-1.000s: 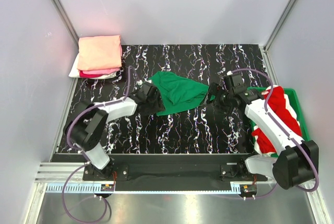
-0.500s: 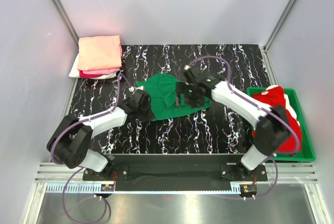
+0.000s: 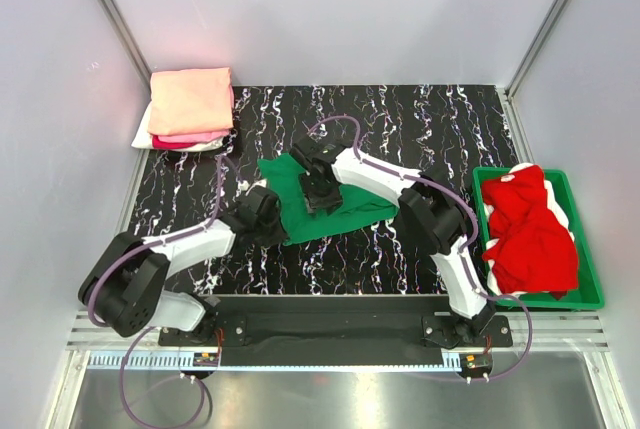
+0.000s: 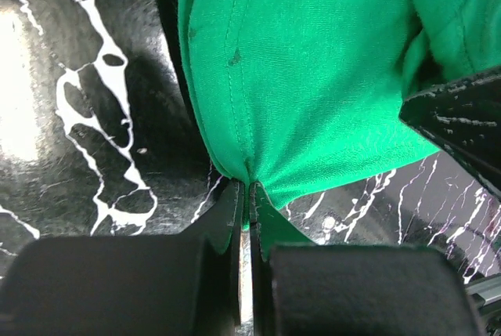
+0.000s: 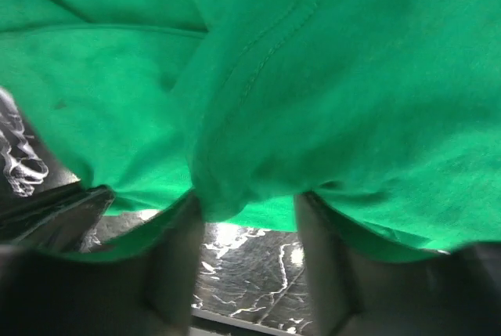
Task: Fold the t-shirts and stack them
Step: Flatten the tshirt out
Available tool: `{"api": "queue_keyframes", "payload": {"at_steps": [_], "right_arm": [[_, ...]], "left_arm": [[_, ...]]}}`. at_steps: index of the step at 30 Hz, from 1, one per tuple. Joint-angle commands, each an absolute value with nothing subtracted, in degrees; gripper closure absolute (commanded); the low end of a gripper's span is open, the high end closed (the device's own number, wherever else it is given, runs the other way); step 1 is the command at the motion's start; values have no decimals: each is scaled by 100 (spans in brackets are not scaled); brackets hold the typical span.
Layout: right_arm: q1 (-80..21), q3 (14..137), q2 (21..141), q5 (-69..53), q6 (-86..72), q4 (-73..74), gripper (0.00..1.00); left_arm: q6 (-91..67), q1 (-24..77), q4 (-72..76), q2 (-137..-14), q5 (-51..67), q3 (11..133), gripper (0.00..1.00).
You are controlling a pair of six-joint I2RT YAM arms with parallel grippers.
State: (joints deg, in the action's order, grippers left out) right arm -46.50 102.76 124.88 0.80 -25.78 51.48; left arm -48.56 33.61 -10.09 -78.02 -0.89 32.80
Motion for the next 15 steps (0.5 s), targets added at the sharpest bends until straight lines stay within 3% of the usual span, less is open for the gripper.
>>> {"api": "queue_keyframes", "payload": {"at_steps": [1,2,4,6,11,15], "right_arm": [[-4720,10643,12437,307,-2540,5361,54],[-4728,10687,12445,395,-2531,5387,70],[-4720,10749,12428,623,-2470,5458,80],[-4685,10810,12393,842,-2443,5589,99],[-3949,10680,11639,590,-2478,5520,100],[-2431,9749,10514,177,-2689,5082,100]], "left_arm": [[-4860,3278,-783,-7559,-62,3112,100],[-4869,3261,-782,-7515,-35,3103,100],[-4878,3208,-817,-7471,-35,3102,100],[-4843,3130,-896,-7366,-35,3111,100],[-4606,2769,-1432,-6813,-35,3182,100],[-4430,2383,-1810,-6320,-35,3199,100]]}}
